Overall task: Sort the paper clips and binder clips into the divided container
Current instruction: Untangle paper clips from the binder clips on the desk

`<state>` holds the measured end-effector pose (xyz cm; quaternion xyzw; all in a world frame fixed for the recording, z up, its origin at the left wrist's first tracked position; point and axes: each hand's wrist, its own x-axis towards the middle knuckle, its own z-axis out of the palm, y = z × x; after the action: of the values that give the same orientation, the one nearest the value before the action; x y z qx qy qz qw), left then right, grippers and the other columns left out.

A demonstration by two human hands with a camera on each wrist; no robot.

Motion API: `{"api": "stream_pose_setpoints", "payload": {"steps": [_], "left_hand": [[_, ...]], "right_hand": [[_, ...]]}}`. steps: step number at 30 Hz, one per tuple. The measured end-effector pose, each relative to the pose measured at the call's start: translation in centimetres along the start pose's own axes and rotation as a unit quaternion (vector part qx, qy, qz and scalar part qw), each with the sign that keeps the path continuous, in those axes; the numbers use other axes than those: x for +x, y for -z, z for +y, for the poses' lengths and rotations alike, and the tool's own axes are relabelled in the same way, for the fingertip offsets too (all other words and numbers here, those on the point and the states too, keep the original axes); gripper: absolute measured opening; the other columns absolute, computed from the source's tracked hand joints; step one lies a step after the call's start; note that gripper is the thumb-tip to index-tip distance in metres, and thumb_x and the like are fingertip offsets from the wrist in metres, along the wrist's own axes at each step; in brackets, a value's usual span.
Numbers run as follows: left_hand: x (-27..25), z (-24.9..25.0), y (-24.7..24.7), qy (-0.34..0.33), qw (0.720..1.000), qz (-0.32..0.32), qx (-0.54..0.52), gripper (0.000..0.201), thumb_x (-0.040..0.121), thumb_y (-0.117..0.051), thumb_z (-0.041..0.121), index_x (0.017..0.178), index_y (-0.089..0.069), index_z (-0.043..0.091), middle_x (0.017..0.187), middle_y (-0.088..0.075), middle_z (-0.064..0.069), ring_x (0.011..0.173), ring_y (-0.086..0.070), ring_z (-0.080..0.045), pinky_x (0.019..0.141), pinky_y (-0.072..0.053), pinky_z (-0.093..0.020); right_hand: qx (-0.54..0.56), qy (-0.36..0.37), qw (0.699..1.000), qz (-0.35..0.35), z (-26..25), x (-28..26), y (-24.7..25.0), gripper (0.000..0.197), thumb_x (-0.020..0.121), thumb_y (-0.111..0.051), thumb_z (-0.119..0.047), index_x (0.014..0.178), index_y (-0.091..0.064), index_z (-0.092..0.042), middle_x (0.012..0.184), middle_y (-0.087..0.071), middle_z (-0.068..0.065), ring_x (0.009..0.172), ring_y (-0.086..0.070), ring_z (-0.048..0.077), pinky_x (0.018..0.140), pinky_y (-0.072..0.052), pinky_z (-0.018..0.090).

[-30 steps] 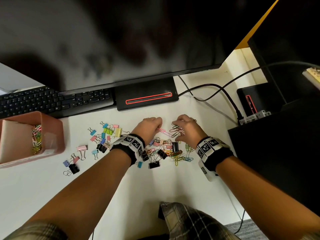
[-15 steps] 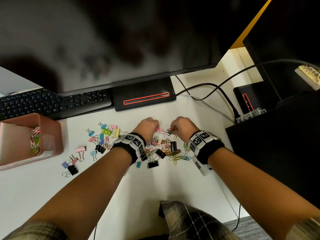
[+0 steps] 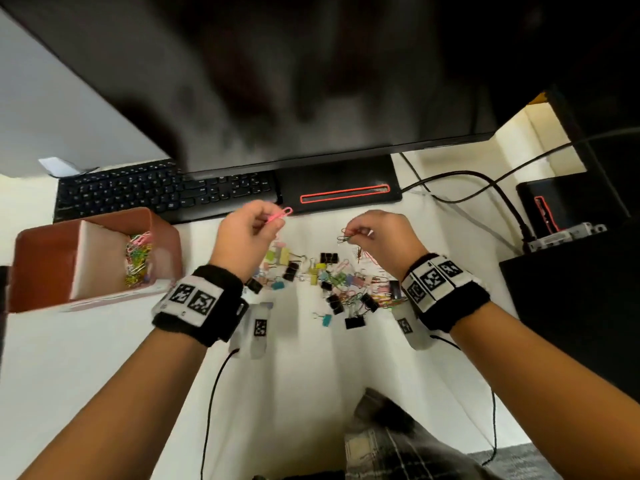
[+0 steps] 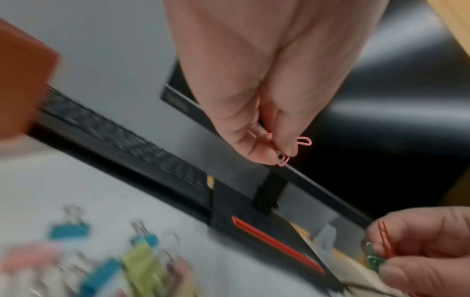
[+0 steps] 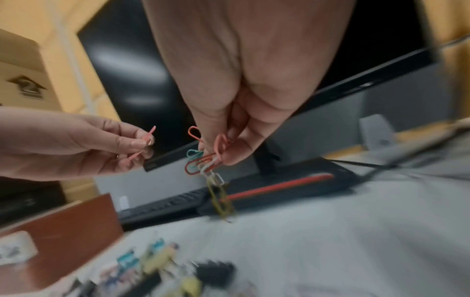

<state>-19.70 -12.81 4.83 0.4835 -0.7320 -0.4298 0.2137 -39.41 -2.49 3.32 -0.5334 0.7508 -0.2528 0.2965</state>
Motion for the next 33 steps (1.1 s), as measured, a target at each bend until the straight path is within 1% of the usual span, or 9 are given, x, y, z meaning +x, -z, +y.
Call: {"api": "stream_pose_setpoints", "payload": {"steps": [7, 9, 12, 15, 18, 21, 26, 30, 33], "left_hand": [[-2.0, -6.2, 15.0, 0.104, 0.988, 0.106, 0.038, 0.007, 0.085, -0.062, 0.009, 0.082, -0.063, 0.015, 0.076, -0.065, 0.0, 0.061, -0.058, -0.001, 0.065, -0.048, -0.013], [-2.0, -7.5, 17.2, 0.13, 0.984, 0.119, 0.04, 0.002, 0.085, -0.064, 0.01, 0.086, -0.064, 0.011, 0.079, -0.067, -0.002, 0.067, -0.062, -0.009, 0.07, -0.052, -0.02], [-1.8, -9.6, 19.1, 0.16, 0.98, 0.112, 0.02, 0.006, 0.085, -0.064, 0.011, 0.091, -0.066, 0.008, 0.078, -0.065, 0.001, 0.07, -0.061, -0.011, 0.063, -0.049, -0.013], [-1.3, -11.0, 19.8, 0.175, 0.978, 0.076, 0.089, 0.019, 0.09, -0.058, 0.017, 0.103, -0.067, 0.006, 0.098, -0.068, -0.006, 0.09, -0.06, -0.017, 0.079, -0.04, -0.017], [-1.3, -11.3, 20.4, 0.151, 0.98, 0.069, 0.107, 0.024, 0.093, -0.051, 0.019, 0.109, -0.065, 0.007, 0.11, -0.067, -0.01, 0.105, -0.059, -0.023, 0.09, -0.039, -0.024], [-2.1, -10.8, 20.0, 0.101, 0.991, 0.054, 0.068, 0.019, 0.092, -0.054, 0.023, 0.105, -0.065, 0.016, 0.106, -0.067, -0.001, 0.101, -0.06, -0.016, 0.094, -0.042, -0.026], [-3.7, -8.4, 15.5, 0.044, 0.999, -0.016, -0.006, 0.011, 0.09, -0.056, 0.023, 0.093, -0.066, 0.018, 0.082, -0.065, 0.01, 0.072, -0.058, -0.004, 0.068, -0.046, -0.019], [-4.0, -6.3, 9.4, 0.012, 0.997, -0.074, 0.017, 0.011, 0.09, -0.057, 0.021, 0.098, -0.063, 0.017, 0.086, -0.064, 0.008, 0.069, -0.057, 0.004, 0.06, -0.043, -0.007], [-3.6, -5.4, 4.7, 0.002, 0.995, -0.083, 0.053, 0.016, 0.087, -0.06, 0.021, 0.103, -0.063, 0.019, 0.105, -0.06, -0.002, 0.083, -0.059, -0.01, 0.075, -0.048, -0.019]], "right_hand": [[0.065, 0.132, 0.989, -0.003, -15.1, 4.5, -7.9, 0.012, 0.074, -0.07, -0.007, 0.085, -0.073, -0.011, 0.08, -0.065, 0.0, 0.074, -0.051, 0.008, 0.069, -0.035, 0.006], [0.069, 0.138, 0.988, -0.012, -19.0, 5.8, -10.9, 0.013, 0.075, -0.069, -0.007, 0.087, -0.073, -0.012, 0.084, -0.067, 0.0, 0.075, -0.05, 0.007, 0.068, -0.035, 0.009], [0.052, 0.103, 0.992, -0.043, -23.2, 7.8, -16.1, 0.014, 0.079, -0.068, -0.009, 0.092, -0.071, -0.014, 0.092, -0.069, 0.001, 0.08, -0.058, 0.01, 0.086, -0.048, 0.023], [0.055, 0.044, 0.994, -0.081, -24.2, 8.6, -19.2, 0.03, 0.078, -0.071, -0.011, 0.108, -0.064, -0.012, 0.101, -0.068, 0.009, 0.089, -0.061, 0.018, 0.092, -0.05, 0.036], [0.098, 0.022, 0.991, -0.093, -23.7, 7.9, -19.5, 0.043, 0.081, -0.069, -0.016, 0.122, -0.056, -0.013, 0.11, -0.063, 0.009, 0.096, -0.062, 0.019, 0.093, -0.051, 0.033], [0.14, 0.034, 0.988, -0.061, -21.6, 6.3, -17.7, 0.03, 0.085, -0.064, -0.02, 0.115, -0.058, -0.018, 0.101, -0.062, -0.003, 0.084, -0.061, 0.008, 0.079, -0.054, 0.027], [0.094, -0.031, 0.995, 0.029, -13.4, 2.7, -11.7, 0.015, 0.088, -0.06, -0.024, 0.102, -0.064, -0.024, 0.098, -0.063, -0.007, 0.077, -0.057, 0.002, 0.062, -0.047, 0.017], [0.035, -0.105, 0.988, 0.109, -4.9, -0.7, -6.0, 0.015, 0.085, -0.064, -0.016, 0.1, -0.067, -0.018, 0.102, -0.066, 0.005, 0.075, -0.056, 0.017, 0.072, -0.047, 0.027], [-0.036, -0.141, 0.983, 0.113, 0.6, -2.9, -2.7, 0.021, 0.083, -0.066, -0.014, 0.104, -0.066, -0.015, 0.105, -0.065, 0.009, 0.081, -0.056, 0.019, 0.08, -0.046, 0.029]]}}
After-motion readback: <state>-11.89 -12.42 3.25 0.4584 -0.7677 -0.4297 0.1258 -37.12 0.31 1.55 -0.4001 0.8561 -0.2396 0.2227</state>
